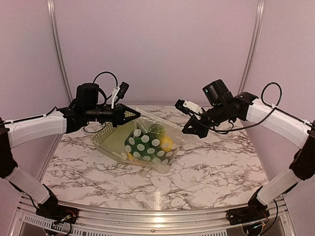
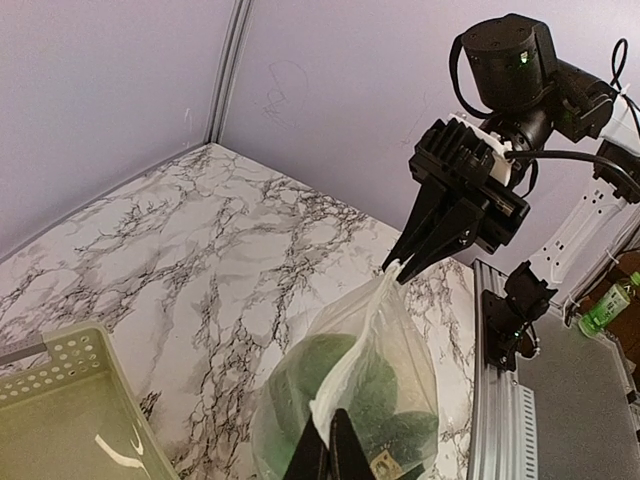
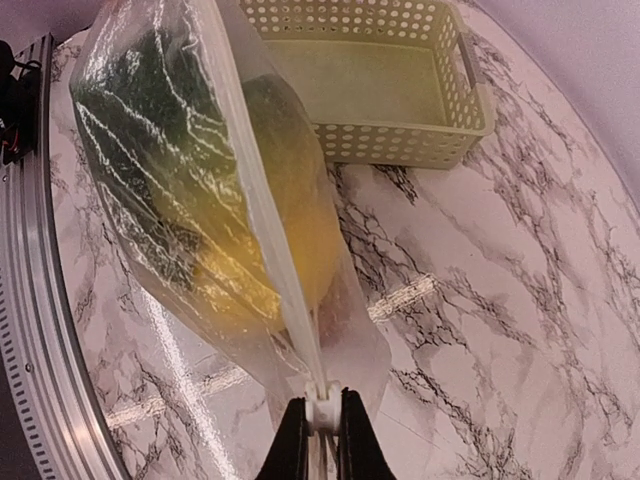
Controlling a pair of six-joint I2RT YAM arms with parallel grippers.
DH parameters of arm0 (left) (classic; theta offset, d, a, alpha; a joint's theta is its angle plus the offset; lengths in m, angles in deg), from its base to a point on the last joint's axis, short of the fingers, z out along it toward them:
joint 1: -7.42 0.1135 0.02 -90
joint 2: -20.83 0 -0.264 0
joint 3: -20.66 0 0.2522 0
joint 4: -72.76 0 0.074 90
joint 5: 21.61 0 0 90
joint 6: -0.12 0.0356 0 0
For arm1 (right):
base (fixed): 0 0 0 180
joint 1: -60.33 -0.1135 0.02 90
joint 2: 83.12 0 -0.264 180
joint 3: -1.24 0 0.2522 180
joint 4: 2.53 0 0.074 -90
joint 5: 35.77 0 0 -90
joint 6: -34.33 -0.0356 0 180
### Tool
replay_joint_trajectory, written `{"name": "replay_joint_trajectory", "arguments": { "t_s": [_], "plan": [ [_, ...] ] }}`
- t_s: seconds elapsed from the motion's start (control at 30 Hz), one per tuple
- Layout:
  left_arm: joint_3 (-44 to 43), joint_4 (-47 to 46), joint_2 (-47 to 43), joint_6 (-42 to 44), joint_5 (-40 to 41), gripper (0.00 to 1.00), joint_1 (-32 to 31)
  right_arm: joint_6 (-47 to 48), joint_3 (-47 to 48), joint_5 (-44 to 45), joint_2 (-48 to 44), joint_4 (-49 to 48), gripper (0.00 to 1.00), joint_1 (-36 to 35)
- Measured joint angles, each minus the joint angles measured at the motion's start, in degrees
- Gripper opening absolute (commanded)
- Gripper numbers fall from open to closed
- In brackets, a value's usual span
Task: Place the food in the zip-top bag and seal the zipper
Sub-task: Zip the zipper on the zipper food storage bag.
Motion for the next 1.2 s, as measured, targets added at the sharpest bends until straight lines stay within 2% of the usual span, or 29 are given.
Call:
{"name": "replay_joint_trajectory", "arguments": {
  "t_s": [0.03, 0.1, 0.13, 0.2, 0.27, 0.43, 0.6, 0.87, 1.2],
  "plan": [
    [0.0, -0.13, 0.15, -0.04, 0.0, 0.0, 0.0, 0.0, -0.04, 0.07, 0.0, 0.0, 0.1, 0.09],
    [0.0, -0.42, 0.33, -0.2, 0.0, 0.0, 0.04, 0.0, -0.04, 0.17, 0.0, -0.04, 0.37, 0.2],
    [0.0, -0.59, 0.37, -0.22, 0.02, 0.0, 0.09, -0.07, -0.04, 0.35, 0.0, 0.09, 0.45, 0.24],
    [0.0, -1.25, 0.39, -0.44, 0.02, 0.0, 0.57, -0.33, -0.02, 1.09, 0.0, 1.11, 0.57, 0.59],
    [0.0, -2.16, 0.68, -0.96, 0.0, 0.0, 1.16, -0.57, 0.37, 1.62, 0.0, 2.08, 0.64, 1.16],
    [0.0, -5.92, 2.78, -3.52, -0.02, 0.0, 1.2, -2.03, 6.58, 0.2, 0.04, 3.56, 0.66, 2.36],
    [-0.15, -8.04, 4.81, -5.03, 0.02, 0.0, -0.15, -4.55, 12.5, -2.6, 0.07, 1.66, 0.66, 6.75],
    [-6.03, -10.29, 10.34, -8.52, 0.09, 0.0, -6.27, -8.68, 13.49, -0.11, 1.03, 0.46, 0.67, 12.35],
    [-12.13, -14.49, 16.46, -16.92, 1.77, 0.0, -11.96, -11.13, 15.47, 0.68, 2.84, -0.81, 0.67, 12.7]
  ]
}}
